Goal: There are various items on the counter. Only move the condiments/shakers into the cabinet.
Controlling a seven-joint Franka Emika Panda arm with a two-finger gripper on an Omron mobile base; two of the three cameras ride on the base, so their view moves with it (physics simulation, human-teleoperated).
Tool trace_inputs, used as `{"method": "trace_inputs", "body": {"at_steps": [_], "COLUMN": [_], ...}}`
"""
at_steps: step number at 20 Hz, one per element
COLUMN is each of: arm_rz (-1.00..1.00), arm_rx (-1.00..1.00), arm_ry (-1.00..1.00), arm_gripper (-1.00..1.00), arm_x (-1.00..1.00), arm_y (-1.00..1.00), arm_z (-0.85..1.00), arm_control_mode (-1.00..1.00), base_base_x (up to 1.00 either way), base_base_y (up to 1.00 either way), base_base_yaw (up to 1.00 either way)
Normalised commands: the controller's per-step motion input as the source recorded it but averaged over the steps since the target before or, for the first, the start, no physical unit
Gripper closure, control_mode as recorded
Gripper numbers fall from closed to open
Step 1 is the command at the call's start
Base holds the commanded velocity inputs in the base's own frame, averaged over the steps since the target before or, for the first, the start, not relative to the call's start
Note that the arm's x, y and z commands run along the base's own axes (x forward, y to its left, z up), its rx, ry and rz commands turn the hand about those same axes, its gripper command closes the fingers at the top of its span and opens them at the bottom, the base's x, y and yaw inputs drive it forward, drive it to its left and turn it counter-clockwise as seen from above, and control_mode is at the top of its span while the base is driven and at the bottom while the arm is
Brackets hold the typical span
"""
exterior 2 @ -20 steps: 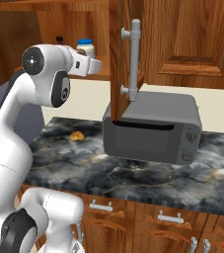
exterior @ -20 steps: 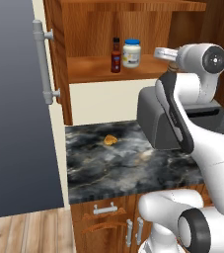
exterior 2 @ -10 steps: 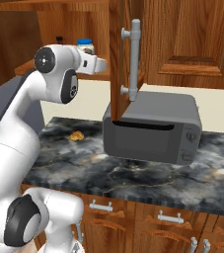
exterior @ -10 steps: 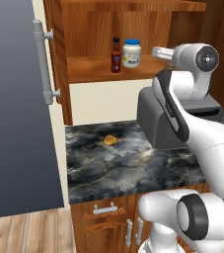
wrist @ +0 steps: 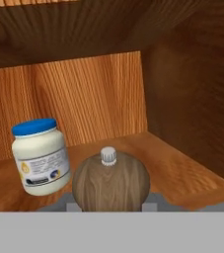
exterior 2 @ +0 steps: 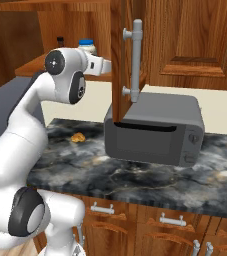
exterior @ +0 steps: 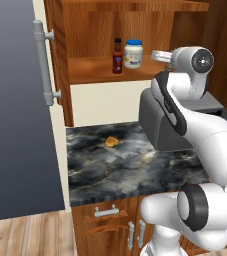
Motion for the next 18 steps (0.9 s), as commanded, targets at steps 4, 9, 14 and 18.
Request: {"method": "trace_inputs", "body": {"at_steps": [4,9,14,18], "arm_rz": [0.00,0.00,0.00,0.00], "arm_rx": [-0.06,-0.02,0.00,0.00], "arm_ry": [0.00,0.01,0.00,0.00], "arm_gripper": [1.00,1.00,1.00,1.00], "arm_x": [0.24,0.24,0.26,0.28], "arm_y": [0.00,0.00,0.00,0.00], "arm_z": [-0.11,-0.02,-0.03,-0.15], "arm_control_mode": [-1.00,-1.00,-1.00,-1.00], "base_base_x": [0.00,0.00,0.00,0.00], "base_base_y": [0.00,0.00,0.00,0.00], "base_base_yaw": [0.00,0.00,0.00,0.00]}}
